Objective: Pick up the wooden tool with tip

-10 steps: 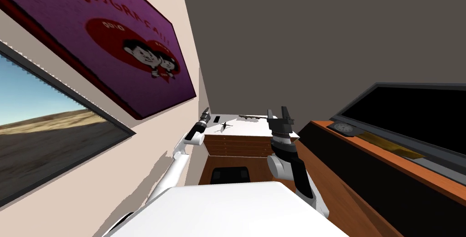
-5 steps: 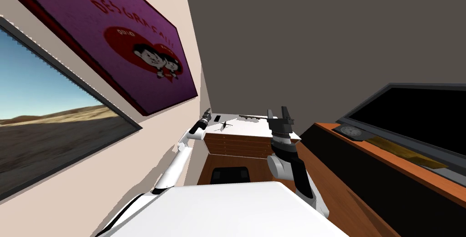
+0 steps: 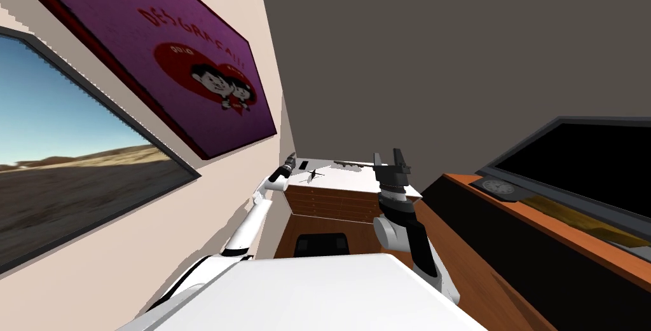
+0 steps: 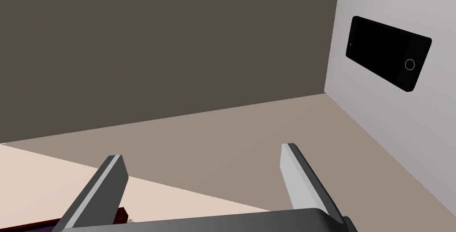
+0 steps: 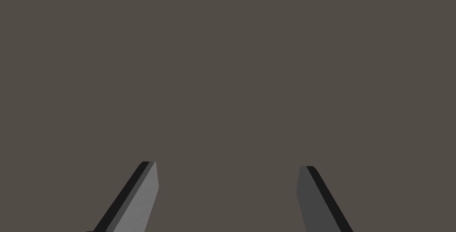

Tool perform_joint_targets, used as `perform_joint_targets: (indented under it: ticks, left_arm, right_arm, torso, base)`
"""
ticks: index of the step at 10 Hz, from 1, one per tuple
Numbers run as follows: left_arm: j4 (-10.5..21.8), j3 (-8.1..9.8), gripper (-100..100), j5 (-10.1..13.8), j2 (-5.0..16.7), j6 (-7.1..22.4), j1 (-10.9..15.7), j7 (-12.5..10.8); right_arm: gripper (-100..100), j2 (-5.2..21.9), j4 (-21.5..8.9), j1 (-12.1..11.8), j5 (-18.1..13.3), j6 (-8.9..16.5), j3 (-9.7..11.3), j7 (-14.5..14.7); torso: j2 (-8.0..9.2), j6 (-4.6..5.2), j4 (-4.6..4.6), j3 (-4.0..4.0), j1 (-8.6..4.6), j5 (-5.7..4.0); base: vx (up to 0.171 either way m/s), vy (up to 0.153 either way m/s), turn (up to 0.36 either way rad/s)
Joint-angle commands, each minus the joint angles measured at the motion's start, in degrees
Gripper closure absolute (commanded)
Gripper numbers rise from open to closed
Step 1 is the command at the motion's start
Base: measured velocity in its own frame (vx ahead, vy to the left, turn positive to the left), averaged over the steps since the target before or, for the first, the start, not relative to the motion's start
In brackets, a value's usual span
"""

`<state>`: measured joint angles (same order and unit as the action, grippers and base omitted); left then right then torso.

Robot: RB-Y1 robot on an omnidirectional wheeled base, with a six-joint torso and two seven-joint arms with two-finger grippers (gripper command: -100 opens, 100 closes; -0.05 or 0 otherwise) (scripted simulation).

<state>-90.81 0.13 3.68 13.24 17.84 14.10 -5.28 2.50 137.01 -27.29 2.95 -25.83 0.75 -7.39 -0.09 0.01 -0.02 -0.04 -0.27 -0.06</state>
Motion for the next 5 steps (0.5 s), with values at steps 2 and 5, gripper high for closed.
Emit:
perform_joint_targets:
  ticks: [2,5]
  left_arm:
    - [4.99,0.46,-100,0.03,-0.08,3.69,3.55,0.36]
    - [8.86,0.75,-100,0.07,-0.21,6.18,5.76,0.61]
  right_arm:
    - [0,0.00,0.00,0.00,0.00,0.00,0.00,0.00]
    - [0,0.00,0.00,0.00,0.00,0.00,0.00,0.00]
  torso:
    - [0.00,0.01,0.00,0.00,0.00,0.00]
    - [-0.03,0.00,-0.01,-0.02,0.02,0.00]
  base:
    - [0.002,-0.068,0.051]
    - [0.008,-0.052,0.046]
